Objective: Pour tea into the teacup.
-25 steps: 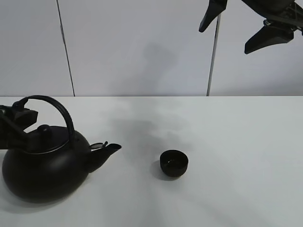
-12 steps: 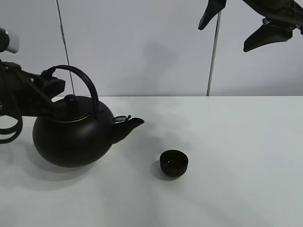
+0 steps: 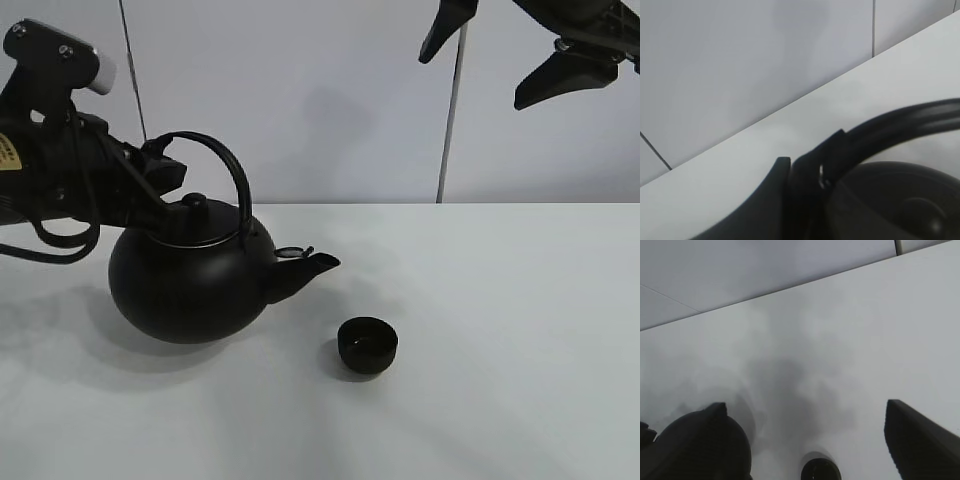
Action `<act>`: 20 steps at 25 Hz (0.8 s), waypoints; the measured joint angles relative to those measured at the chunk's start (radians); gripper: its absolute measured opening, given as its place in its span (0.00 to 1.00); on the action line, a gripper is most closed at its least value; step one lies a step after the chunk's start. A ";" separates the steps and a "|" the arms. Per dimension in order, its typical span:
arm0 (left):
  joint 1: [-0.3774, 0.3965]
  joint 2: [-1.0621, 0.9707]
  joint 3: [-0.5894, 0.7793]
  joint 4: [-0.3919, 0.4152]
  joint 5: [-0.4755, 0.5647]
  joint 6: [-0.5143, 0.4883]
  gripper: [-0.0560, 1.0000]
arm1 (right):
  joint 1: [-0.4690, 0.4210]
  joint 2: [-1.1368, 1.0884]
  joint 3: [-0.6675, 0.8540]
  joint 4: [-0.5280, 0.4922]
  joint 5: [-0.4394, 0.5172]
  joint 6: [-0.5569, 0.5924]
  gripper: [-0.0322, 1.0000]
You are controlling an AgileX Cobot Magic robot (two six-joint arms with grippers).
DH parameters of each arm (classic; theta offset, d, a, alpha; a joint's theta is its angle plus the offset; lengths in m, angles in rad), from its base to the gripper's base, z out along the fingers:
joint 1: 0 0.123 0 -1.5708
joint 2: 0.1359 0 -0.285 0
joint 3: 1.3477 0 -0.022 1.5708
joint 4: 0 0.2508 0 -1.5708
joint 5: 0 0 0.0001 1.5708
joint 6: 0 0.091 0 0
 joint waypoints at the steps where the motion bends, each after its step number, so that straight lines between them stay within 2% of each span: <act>1: -0.001 0.000 -0.013 0.001 0.016 0.000 0.14 | 0.000 0.000 0.000 0.000 -0.001 0.000 0.60; 7: -0.005 0.001 -0.076 0.017 0.096 0.009 0.14 | 0.000 0.000 0.000 0.000 -0.002 0.000 0.60; 20: -0.044 0.079 -0.189 0.029 0.144 0.037 0.14 | 0.000 0.000 0.000 0.000 -0.004 0.000 0.60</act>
